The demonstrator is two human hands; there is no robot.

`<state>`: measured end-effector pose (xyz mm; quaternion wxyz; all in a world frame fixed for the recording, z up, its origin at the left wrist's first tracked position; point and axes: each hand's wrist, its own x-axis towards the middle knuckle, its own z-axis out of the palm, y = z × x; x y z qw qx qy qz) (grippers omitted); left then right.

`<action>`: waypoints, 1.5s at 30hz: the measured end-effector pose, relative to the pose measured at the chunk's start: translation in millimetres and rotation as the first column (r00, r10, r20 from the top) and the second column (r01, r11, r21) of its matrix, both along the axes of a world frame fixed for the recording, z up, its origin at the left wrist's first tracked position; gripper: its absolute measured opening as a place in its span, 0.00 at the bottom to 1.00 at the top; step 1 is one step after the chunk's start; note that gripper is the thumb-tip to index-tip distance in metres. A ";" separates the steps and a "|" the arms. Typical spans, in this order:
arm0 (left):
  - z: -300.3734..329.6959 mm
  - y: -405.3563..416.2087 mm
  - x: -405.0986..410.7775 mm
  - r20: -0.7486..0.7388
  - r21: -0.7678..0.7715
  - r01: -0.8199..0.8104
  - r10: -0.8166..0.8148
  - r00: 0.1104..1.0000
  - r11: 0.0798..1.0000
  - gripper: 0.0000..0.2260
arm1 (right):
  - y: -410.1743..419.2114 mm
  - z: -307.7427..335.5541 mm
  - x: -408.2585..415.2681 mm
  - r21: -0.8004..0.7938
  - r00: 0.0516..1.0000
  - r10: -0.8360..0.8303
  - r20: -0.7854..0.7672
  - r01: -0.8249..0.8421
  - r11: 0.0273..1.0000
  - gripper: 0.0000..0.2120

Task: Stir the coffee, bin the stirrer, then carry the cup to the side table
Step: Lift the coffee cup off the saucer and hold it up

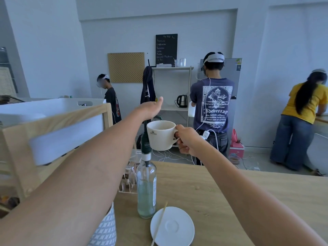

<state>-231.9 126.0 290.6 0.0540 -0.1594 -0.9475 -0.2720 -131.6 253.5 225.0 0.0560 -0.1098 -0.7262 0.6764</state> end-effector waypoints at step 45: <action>-209.0 -11.2 121.5 0.717 0.685 -0.580 -0.263 0.646 0.441 0.37 | 19.4 -154.0 74.0 -0.017 0.966 -0.029 0.256 0.034 0.999 0.15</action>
